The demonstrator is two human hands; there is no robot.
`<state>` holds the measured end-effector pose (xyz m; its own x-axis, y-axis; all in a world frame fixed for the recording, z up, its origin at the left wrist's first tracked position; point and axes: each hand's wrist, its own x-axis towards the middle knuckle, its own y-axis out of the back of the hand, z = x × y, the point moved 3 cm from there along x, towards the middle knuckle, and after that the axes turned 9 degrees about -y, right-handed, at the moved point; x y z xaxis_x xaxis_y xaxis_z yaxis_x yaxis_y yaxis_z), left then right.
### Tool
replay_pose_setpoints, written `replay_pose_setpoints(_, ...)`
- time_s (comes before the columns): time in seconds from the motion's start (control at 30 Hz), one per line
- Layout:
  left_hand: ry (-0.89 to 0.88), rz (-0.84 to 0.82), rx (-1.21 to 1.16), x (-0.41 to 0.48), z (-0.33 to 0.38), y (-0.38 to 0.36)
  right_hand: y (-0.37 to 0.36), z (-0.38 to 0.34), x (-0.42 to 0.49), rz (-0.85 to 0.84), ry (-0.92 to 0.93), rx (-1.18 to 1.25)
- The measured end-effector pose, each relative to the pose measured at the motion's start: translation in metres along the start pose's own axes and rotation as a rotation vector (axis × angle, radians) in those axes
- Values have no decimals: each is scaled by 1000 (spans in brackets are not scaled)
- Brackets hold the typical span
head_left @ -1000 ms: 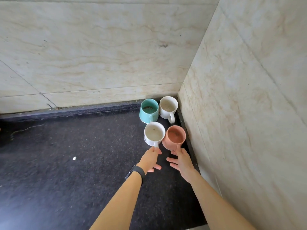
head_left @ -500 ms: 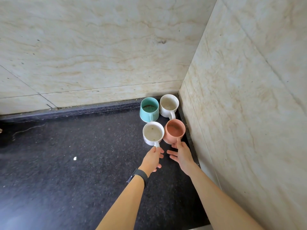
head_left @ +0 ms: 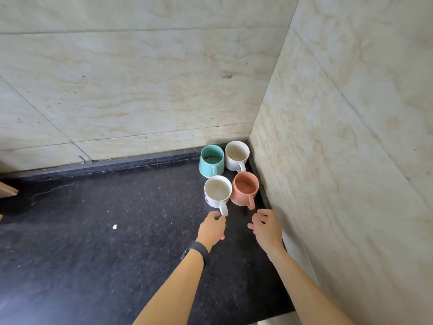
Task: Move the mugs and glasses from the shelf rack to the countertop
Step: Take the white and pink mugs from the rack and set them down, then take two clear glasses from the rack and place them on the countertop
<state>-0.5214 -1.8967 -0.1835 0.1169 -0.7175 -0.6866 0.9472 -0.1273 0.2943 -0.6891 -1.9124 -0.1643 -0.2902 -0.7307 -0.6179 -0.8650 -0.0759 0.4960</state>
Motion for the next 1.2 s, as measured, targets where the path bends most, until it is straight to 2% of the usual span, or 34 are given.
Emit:
replay_pose_setpoints(0.1, -79, 26, 129, -26, -10, 23, 4, -10, -35, -31, 135, -162)
replay_pose_setpoints(0.2, -141, 142, 337, -66, -16, 67, 8, -34, -75, -131, 306, -279)
replay_pose_setpoints(0.33, -195, 404, 676, -136, -18, 135, -1, -79, -129, -134, 651, -422)
replay_pose_setpoints(0.53, -162, 830, 755, -283, -63, 204, -44, -120, -242, -252, 1095, -552)
replay_pose_setpoints(0.73, 13, 1156, 676, -456, -165, 215, -105, -99, -392, -483, 1485, -611)
replay_pose_setpoints(0.87, 199, 1341, 639, -582, -231, 203, -138, -63, -510, -673, 1687, -584)
replay_pose_setpoints(1.2, 663, 1671, 450, -873, -395, 99, -171, 100, -809, -1067, 2149, -514)
